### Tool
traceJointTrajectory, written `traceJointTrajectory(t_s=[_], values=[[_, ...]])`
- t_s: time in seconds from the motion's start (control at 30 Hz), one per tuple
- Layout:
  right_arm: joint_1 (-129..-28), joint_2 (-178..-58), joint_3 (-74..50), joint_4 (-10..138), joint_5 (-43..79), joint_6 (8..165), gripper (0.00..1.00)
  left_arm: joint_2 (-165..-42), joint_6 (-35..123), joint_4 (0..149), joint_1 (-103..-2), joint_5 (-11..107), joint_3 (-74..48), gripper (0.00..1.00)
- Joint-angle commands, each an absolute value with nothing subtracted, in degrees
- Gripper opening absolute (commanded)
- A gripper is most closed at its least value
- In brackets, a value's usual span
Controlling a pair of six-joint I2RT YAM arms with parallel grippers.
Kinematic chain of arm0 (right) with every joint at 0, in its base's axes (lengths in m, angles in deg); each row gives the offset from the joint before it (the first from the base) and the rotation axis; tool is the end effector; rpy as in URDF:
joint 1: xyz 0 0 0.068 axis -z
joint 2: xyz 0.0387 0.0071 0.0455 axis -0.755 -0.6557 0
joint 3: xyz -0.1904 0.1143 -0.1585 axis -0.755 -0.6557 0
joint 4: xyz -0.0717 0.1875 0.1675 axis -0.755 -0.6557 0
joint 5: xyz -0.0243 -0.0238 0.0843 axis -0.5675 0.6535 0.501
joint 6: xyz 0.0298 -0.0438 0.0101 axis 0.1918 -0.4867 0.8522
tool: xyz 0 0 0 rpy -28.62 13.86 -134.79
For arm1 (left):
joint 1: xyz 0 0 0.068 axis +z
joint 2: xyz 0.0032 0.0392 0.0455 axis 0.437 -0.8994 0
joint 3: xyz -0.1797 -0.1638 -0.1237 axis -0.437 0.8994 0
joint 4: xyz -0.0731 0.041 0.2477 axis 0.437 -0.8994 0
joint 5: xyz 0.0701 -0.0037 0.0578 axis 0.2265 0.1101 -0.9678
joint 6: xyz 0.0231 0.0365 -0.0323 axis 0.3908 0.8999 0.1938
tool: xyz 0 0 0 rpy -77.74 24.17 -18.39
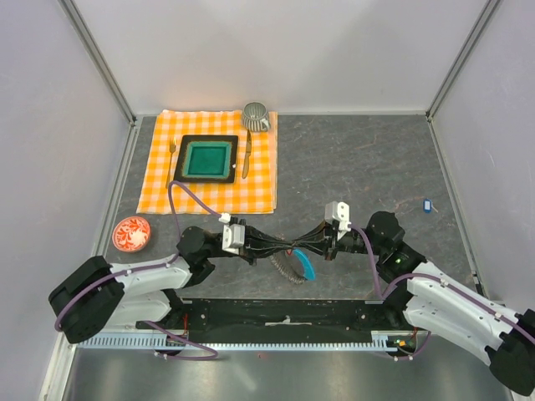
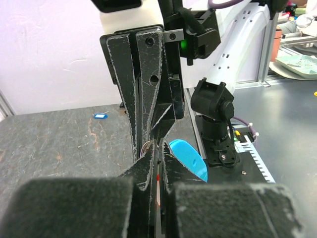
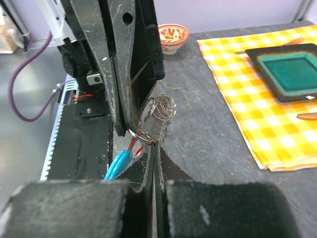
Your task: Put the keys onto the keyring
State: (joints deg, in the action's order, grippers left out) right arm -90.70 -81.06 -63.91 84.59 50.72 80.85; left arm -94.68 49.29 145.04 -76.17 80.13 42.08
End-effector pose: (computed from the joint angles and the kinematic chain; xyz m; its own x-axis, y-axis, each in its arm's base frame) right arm 0.1207 0.1384 0.2678 -0.0290 -0.0020 -0.9996 -0.9907 0.1332 0.0285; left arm 0.1187 -0.1790 0.2476 0.1355 -0.2998 -0.9443 0.9895 -0.0075 0.1443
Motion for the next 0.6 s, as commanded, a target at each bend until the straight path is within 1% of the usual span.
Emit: traceJointTrajectory(t_s=[0.0, 0.27, 0.37, 0.47, 0.5, 0.57], values=[[-91.0, -82.6, -63.6, 88.0, 59.1, 82.8, 0.0, -92.4, 47.5, 164.4, -75.7, 84.1, 41.2, 0.02], [-91.0, -86.5, -59.8, 86.8, 65.0, 82.1, 0.0, -94.6, 46.4, 163.4, -75.7, 89.8, 38.6, 0.02], [-91.0, -88.2, -59.7, 88.2, 64.7, 82.9, 0.0, -96.9, 44.7, 165.6, -75.7, 90.8, 37.8, 0.02], [-91.0, -88.9, -59.8, 88.3, 61.6, 83.6, 0.0, -98.4, 43.5, 167.2, -75.7, 91.3, 37.6, 0.02], [-91.0, -88.8, -59.9, 87.8, 61.2, 83.5, 0.02, -98.8, 43.2, 167.3, -75.7, 91.0, 37.7, 0.02], [-91.0, -87.9, -59.8, 86.2, 58.5, 82.9, 0.03, -98.9, 43.6, 167.3, -75.5, 89.8, 38.7, 0.02]])
